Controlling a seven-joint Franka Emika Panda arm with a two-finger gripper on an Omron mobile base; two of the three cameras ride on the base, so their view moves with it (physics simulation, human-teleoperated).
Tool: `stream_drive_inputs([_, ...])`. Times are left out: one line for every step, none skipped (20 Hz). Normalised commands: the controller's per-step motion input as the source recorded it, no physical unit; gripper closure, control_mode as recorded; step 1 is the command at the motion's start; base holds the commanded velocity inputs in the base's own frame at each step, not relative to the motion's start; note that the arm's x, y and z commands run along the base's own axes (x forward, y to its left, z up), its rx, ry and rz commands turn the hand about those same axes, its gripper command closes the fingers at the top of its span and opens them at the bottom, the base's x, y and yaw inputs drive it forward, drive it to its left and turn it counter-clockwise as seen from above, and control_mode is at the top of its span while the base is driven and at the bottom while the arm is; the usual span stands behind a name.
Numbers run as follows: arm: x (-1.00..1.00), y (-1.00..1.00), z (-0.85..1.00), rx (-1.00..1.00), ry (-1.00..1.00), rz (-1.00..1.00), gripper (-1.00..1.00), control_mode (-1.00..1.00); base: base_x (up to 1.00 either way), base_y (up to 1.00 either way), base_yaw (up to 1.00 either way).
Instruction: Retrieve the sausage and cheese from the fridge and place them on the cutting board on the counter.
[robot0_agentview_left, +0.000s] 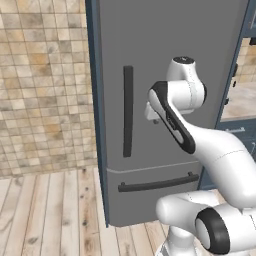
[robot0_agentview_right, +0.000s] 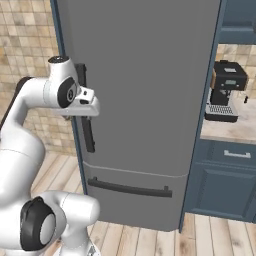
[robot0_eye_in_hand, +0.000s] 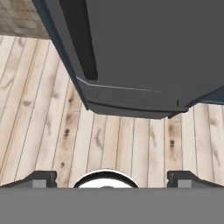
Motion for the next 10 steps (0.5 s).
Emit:
stream_drive_inputs([0.00, 0.76, -0.11, -0.02, -0.27, 0.00, -1.00, -1.00, 0.00, 0.00, 0.00])
stream_drive_inputs([0.00, 0.70, 0.00, -0.02, -0.30, 0.00, -1.00, -1.00, 0.00, 0.00, 0.00])
stream_drive_inputs([0.06, 0.73, 0.00, -0.01, -0.30, 0.00, -1.00, -1.00, 0.00, 0.00, 0.00])
stream_drive_inputs([0.14, 0.79, 0.00, -0.01, -0.32, 0.00, -1.00, -1.00, 0.00, 0.00, 0.00])
stream_drive_inputs([0.21, 0.78, 0.00, -0.02, -0.33, 0.00, -1.00, -1.00, 0.00, 0.00, 0.00])
stream_drive_inputs([0.21, 0.64, 0.00, -0.01, -0.29, 0.00, -1.00, -1.00, 0.00, 0.00, 0.00])
stream_drive_inputs([0.17, 0.59, 0.00, 0.00, -0.26, 0.00, -1.00, -1.00, 0.00, 0.00, 0.00])
stream_drive_inputs([0.14, 0.48, 0.00, 0.00, -0.22, 0.00, -1.00, -1.00, 0.00, 0.00, 0.00])
stream_drive_inputs([0.21, 0.29, 0.00, 0.00, -0.09, 0.00, -1.00, -1.00, 0.00, 0.00, 0.00])
stream_drive_inputs([0.27, 0.09, 0.00, 0.00, -0.01, 0.00, -1.00, -1.00, 0.00, 0.00, 0.00])
